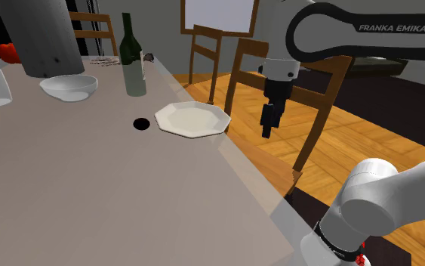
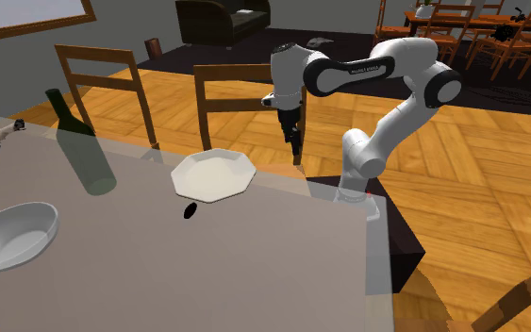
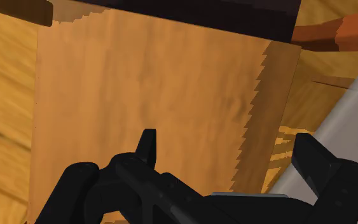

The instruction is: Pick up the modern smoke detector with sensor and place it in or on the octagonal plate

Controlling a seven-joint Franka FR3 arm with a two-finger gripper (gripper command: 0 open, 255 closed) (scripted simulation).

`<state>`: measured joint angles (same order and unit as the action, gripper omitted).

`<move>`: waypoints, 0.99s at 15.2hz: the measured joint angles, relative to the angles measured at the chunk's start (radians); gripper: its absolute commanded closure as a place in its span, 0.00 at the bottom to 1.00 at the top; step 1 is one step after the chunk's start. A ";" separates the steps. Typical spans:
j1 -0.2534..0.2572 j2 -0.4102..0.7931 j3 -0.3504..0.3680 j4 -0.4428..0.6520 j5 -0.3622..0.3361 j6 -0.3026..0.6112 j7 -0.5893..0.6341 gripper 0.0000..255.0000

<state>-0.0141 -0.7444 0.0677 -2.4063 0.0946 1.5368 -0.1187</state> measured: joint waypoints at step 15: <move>0.009 0.396 0.203 0.305 0.086 0.167 0.333 0.00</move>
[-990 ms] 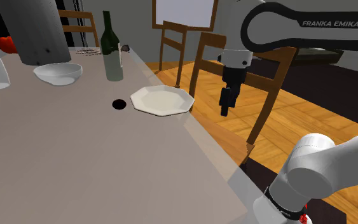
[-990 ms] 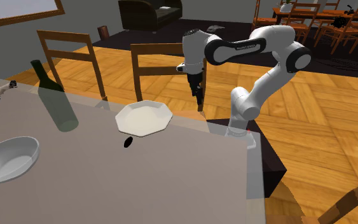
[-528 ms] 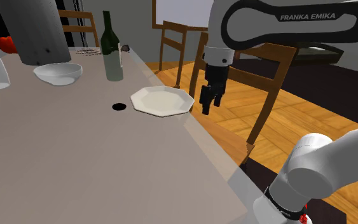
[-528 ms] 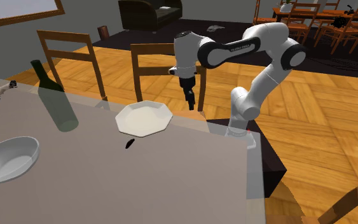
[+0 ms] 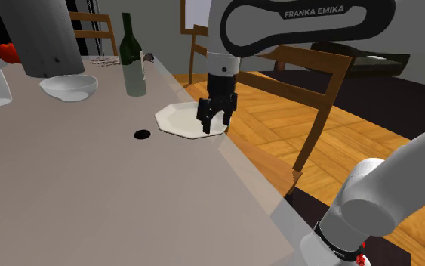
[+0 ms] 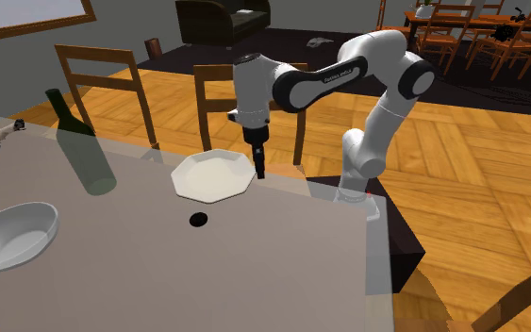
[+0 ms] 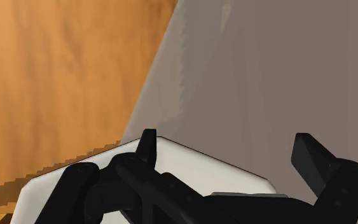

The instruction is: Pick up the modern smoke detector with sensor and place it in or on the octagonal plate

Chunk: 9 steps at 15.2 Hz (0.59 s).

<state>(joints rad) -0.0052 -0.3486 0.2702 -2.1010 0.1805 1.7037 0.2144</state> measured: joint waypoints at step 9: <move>0.015 0.327 0.095 0.345 -0.077 0.026 0.242 0.00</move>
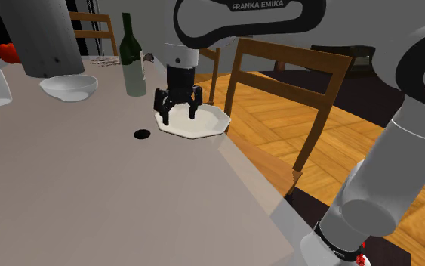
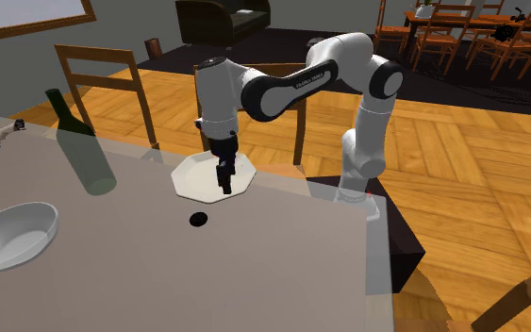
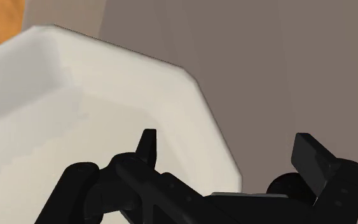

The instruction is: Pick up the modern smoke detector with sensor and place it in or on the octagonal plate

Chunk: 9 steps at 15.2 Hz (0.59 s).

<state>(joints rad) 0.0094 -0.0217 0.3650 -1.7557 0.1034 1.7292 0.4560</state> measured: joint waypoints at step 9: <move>0.101 0.394 0.023 0.511 -0.153 -0.097 0.214 0.00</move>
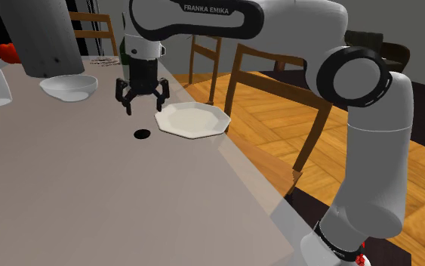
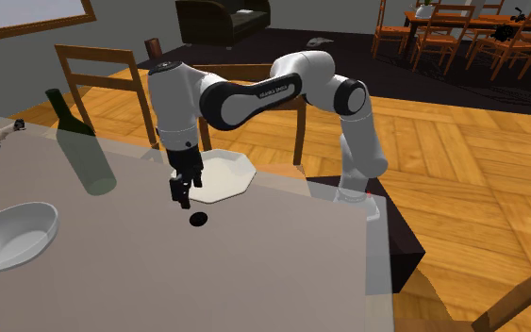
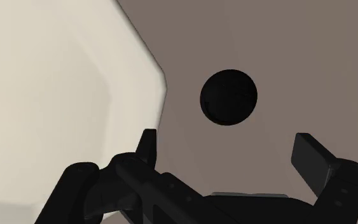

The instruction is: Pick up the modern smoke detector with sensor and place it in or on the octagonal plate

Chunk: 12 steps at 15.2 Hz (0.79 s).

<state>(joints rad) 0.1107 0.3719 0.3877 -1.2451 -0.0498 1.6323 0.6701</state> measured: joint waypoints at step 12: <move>0.005 0.011 -0.001 -0.086 -0.005 0.100 0.016 0.00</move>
<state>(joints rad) 0.1155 0.3832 0.3866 -1.3312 -0.0550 1.7323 0.6858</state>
